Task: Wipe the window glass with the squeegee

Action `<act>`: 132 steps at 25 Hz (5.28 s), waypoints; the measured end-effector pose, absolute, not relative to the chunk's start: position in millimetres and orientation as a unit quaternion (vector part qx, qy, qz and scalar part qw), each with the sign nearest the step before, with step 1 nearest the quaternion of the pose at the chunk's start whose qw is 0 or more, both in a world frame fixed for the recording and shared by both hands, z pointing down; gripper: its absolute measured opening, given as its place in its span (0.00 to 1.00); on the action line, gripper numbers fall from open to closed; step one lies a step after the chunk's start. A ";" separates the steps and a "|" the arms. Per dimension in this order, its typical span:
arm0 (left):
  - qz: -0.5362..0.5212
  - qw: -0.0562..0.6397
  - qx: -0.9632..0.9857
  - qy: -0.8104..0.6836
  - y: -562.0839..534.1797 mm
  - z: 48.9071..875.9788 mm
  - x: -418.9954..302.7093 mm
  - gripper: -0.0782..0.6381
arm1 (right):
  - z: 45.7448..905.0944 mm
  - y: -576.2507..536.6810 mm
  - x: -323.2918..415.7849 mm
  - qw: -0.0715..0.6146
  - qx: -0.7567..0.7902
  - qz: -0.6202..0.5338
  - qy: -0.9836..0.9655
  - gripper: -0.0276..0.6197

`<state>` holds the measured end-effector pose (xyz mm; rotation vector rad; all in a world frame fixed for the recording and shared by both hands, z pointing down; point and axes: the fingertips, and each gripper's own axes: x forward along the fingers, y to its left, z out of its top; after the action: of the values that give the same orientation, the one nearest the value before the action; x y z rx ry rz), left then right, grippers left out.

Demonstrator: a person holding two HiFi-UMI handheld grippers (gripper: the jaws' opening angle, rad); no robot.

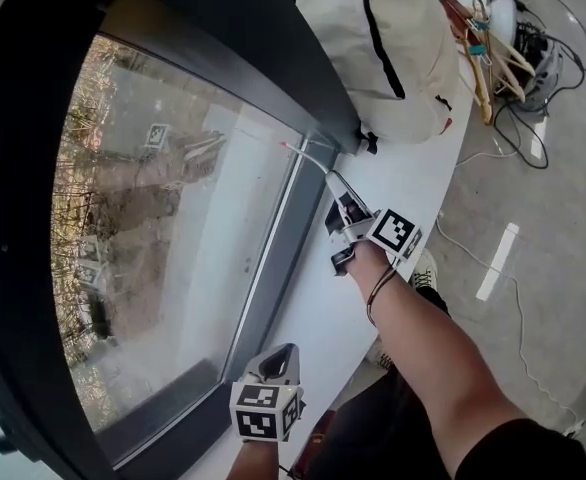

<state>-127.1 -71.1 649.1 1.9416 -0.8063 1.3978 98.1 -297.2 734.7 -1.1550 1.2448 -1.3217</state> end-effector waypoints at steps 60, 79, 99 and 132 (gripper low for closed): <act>0.500 0.346 0.697 -0.380 41.7 681.8 -292.6 0.11 | 748.1 -158.4 -165.5 0.428 -0.335 -0.610 0.577 0.19; 0.494 0.348 0.696 -0.388 52.8 676.2 -301.9 0.11 | 740.0 -144.2 -179.4 0.402 -0.327 -0.617 0.592 0.19; 0.413 0.351 0.739 -0.401 47.8 607.4 -264.0 0.11 | 647.0 -107.5 -141.2 0.289 -0.343 -0.597 0.665 0.19; 0.062 0.331 0.760 -0.556 136.5 313.7 -191.8 0.11 | 263.9 74.8 -71.9 -0.110 -0.167 -0.217 0.955 0.19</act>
<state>-191.8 136.5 313.7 1.9857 -1.4548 0.1632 -71.9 74.8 263.9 -0.5655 3.2309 -0.7354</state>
